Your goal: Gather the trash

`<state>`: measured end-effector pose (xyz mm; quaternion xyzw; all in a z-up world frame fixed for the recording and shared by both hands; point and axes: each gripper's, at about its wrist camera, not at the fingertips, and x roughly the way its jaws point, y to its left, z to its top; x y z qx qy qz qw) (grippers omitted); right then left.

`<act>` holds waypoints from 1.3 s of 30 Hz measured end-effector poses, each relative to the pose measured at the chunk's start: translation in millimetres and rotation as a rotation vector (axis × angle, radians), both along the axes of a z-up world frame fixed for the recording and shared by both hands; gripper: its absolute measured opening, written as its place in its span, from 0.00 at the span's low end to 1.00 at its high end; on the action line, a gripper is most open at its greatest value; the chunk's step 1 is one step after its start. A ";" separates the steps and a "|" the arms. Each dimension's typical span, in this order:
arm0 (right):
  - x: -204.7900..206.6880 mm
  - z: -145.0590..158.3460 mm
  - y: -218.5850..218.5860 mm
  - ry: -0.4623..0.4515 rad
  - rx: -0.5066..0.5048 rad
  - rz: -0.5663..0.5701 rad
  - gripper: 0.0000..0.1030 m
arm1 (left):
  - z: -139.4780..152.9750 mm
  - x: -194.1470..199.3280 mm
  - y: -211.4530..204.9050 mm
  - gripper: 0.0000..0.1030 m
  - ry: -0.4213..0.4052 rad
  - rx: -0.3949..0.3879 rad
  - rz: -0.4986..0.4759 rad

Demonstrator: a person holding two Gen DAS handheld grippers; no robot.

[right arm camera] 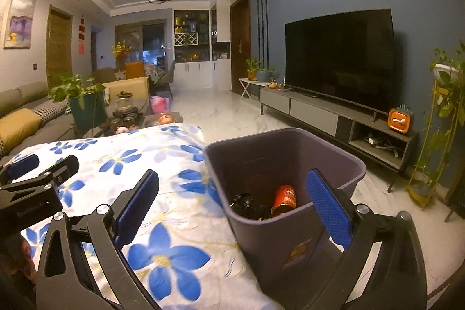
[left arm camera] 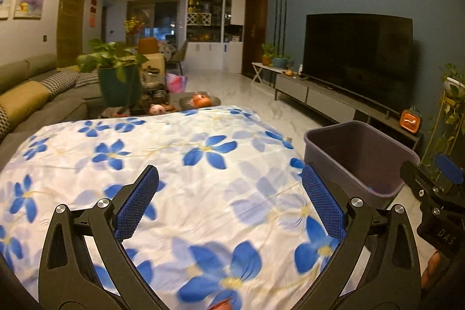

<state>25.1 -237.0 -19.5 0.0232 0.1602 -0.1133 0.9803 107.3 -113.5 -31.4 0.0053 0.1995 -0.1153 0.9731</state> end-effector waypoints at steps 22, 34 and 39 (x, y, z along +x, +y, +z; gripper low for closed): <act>-78.2 21.2 80.9 -0.058 -0.051 0.078 0.95 | 24.1 -100.2 82.0 0.94 -0.044 -0.025 0.130; -86.8 22.3 98.4 -0.068 -0.043 0.088 0.95 | 21.2 -111.6 104.7 0.94 -0.036 -0.030 0.160; -90.0 23.0 103.1 -0.075 -0.057 0.088 0.95 | 21.4 -114.8 106.0 0.94 -0.038 -0.032 0.166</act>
